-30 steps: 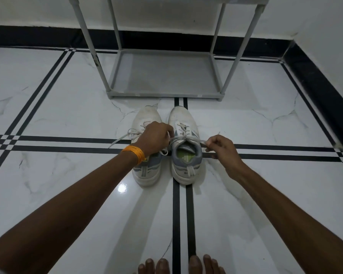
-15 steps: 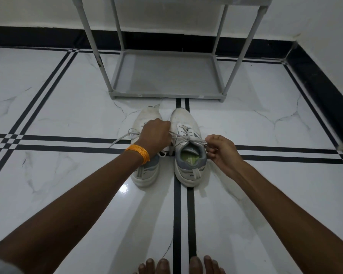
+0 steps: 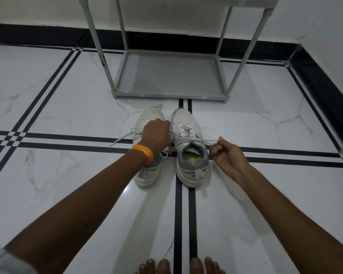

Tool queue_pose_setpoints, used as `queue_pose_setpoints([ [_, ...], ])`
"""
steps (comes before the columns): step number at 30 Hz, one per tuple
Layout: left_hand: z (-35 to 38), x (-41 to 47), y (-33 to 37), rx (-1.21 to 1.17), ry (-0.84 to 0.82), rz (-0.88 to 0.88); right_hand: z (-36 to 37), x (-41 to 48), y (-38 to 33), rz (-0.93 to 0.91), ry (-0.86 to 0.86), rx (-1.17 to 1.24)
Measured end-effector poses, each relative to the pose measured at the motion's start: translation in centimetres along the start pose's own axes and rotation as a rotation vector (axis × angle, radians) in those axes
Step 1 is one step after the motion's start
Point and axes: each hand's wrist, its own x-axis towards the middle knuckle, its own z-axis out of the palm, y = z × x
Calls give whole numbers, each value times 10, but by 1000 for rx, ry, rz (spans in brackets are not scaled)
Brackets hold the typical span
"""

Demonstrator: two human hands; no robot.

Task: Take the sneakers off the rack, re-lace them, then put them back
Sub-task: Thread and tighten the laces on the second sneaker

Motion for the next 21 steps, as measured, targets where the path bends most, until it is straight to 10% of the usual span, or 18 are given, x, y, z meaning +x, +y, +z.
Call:
queue_pose_setpoints([
  [6,1,-2,-1,7,-25,1,9,7,15,2,223,278],
  [21,3,0,-9,-169,-27,-29,12,3,13,-132,216,-166],
])
